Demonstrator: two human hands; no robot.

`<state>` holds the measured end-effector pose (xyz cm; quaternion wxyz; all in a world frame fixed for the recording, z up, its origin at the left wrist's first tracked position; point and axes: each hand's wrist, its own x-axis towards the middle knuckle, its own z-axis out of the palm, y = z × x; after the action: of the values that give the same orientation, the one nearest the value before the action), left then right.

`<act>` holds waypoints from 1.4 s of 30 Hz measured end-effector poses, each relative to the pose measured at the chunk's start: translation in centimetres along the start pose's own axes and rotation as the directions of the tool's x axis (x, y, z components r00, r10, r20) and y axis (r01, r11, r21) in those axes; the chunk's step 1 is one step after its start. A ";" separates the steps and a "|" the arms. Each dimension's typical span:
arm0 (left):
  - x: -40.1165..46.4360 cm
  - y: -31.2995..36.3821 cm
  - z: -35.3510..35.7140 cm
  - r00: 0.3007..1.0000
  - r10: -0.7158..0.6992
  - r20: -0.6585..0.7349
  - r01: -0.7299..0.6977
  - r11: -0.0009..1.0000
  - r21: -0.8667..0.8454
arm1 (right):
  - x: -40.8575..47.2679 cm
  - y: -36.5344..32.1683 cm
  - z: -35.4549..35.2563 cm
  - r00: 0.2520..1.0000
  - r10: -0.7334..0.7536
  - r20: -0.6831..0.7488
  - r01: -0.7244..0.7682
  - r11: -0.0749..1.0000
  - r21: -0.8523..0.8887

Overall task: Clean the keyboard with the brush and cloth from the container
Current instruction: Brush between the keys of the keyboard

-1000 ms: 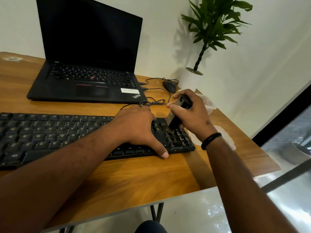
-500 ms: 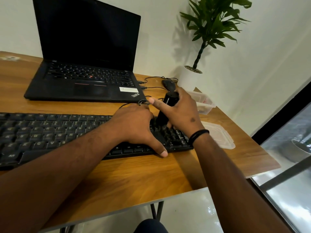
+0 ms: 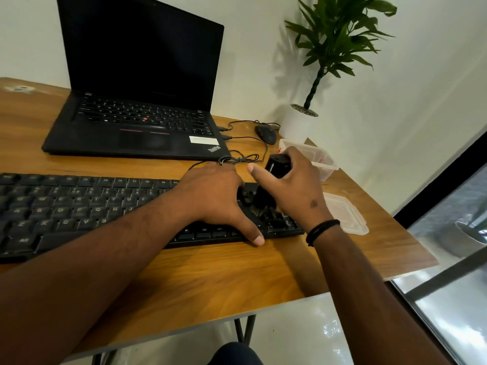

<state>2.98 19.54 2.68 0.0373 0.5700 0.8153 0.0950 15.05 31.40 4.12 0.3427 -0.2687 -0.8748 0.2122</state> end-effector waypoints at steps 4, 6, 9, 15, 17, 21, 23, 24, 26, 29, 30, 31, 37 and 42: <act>0.0 0.1 0.0 1.000 0.005 0.006 -0.005 1.000 0.013 | -0.6 -0.2 -0.7 1.000 -0.022 0.016 0.022 0.999 -0.030; -0.1 0.1 -0.1 1.000 0.007 0.004 -0.007 1.000 -0.004 | -1.2 -0.5 -0.8 0.990 -0.070 0.124 0.065 0.997 0.037; 0.0 0.0 -0.2 1.000 0.004 0.030 -0.004 1.000 0.007 | -1.7 0.1 -1.7 1.000 0.013 -0.016 -0.013 1.000 0.021; -0.1 0.2 -0.4 0.999 -0.007 0.049 0.006 1.000 0.011 | -2.9 1.9 -3.5 0.996 -0.033 0.083 0.016 0.980 0.199; -0.1 0.1 -0.4 0.998 -0.005 0.056 0.004 1.000 0.013 | -3.3 2.2 -3.9 0.992 -0.058 0.108 0.030 0.968 0.250; -0.1 0.3 -0.5 0.998 -0.005 0.061 0.004 1.000 0.020 | -4.6 2.1 -4.6 0.967 -0.121 0.224 0.051 0.954 0.297; -0.1 0.3 -0.5 0.998 -0.008 0.056 0.007 1.000 0.012 | -5.0 2.2 -4.8 0.989 -0.094 0.113 0.074 0.983 0.169; -0.1 0.3 -0.5 0.999 -0.008 0.053 0.007 1.000 0.014 | -5.3 2.2 -4.8 0.993 -0.087 0.074 0.076 0.987 0.140; -0.2 0.4 -0.5 0.999 -0.001 0.053 0.000 1.000 0.026 | -6.1 2.0 -5.1 0.988 -0.118 0.097 0.099 0.979 0.179; -0.1 0.4 -0.5 0.999 0.007 0.052 -0.009 0.999 0.036 | -7.1 1.6 -4.9 0.967 -0.180 0.182 0.125 0.952 0.278; -0.1 0.4 -0.4 0.999 0.008 0.051 -0.010 0.999 0.036 | -7.1 1.8 -4.7 0.975 -0.171 0.141 0.129 0.955 0.267; -0.1 0.4 -0.4 0.999 0.008 0.049 -0.010 0.999 0.035 | -7.1 1.9 -4.6 0.985 -0.154 0.075 0.133 0.963 0.233; -0.1 0.4 -0.4 0.998 0.005 0.060 -0.007 0.999 0.035 | -7.0 2.0 -4.8 0.976 -0.148 0.157 0.097 0.950 0.296; 0.0 0.3 -0.4 0.998 0.003 0.069 -0.005 0.999 0.033 | -6.3 2.4 -5.0 0.985 -0.123 0.123 0.089 0.964 0.252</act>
<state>3.24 19.57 3.12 0.0558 0.5750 0.8139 0.0619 23.28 30.28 3.09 0.3232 -0.1618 -0.8765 0.3179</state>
